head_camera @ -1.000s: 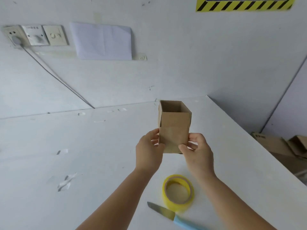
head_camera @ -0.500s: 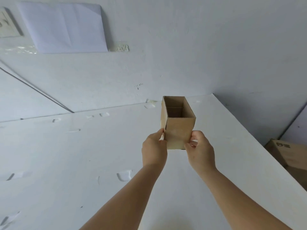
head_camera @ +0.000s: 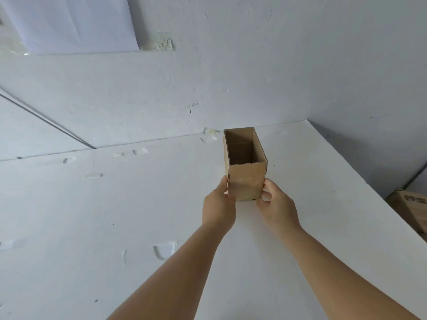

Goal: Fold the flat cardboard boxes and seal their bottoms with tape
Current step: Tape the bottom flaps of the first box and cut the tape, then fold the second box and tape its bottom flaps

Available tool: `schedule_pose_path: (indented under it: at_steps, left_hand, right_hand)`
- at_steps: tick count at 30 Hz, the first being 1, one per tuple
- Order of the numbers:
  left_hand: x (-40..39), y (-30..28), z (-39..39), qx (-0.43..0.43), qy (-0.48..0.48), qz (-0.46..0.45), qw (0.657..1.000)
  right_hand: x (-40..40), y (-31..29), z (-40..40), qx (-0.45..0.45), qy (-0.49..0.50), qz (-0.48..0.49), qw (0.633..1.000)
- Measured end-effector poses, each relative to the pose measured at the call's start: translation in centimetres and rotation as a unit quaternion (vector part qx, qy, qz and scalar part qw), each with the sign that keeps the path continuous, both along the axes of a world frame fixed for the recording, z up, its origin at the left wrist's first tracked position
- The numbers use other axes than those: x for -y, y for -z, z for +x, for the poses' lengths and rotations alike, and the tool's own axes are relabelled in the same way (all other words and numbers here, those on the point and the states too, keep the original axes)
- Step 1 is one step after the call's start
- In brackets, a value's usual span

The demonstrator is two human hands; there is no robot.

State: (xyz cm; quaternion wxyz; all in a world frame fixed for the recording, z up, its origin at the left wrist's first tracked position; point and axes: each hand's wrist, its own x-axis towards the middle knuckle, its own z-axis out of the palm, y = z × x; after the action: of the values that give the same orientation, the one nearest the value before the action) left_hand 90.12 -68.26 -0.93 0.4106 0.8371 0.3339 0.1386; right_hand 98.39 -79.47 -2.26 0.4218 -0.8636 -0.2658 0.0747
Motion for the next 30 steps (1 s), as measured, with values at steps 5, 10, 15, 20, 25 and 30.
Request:
schedule_pose_path:
  at_steps: [5, 10, 15, 20, 25, 30]
  left_hand:
    - [0.1, -0.5, -0.3, -0.070, 0.029, 0.053, 0.996]
    - [1.0, -1.7, -2.7, -0.165, 0.081, 0.174, 0.967]
    - [1.3, -1.6, -6.6, -0.234, 0.129, 0.298, 0.916]
    - [2.2, -3.1, -12.6, -0.216, 0.124, 0.300, 0.921]
    - [2.1, -4.5, -21.4, -0.193, 0.089, 0.286, 0.934]
    - [1.3, -5.7, -32.5, -0.193, 0.044, 0.281, 0.939]
  right_hand:
    - [0.0, -0.2, -0.1, -0.005, -0.017, -0.061, 0.998]
    - [1.0, -0.7, -1.9, 0.030, -0.053, -0.193, 0.979]
    - [2.6, -1.5, -5.4, 0.113, -0.118, -0.324, 0.932]
    - [3.3, -3.6, -11.2, 0.118, -0.166, -0.331, 0.921]
    - [2.9, -5.6, -18.8, 0.121, -0.202, -0.308, 0.922]
    - [1.1, -7.5, -28.5, 0.138, -0.246, -0.289, 0.915]
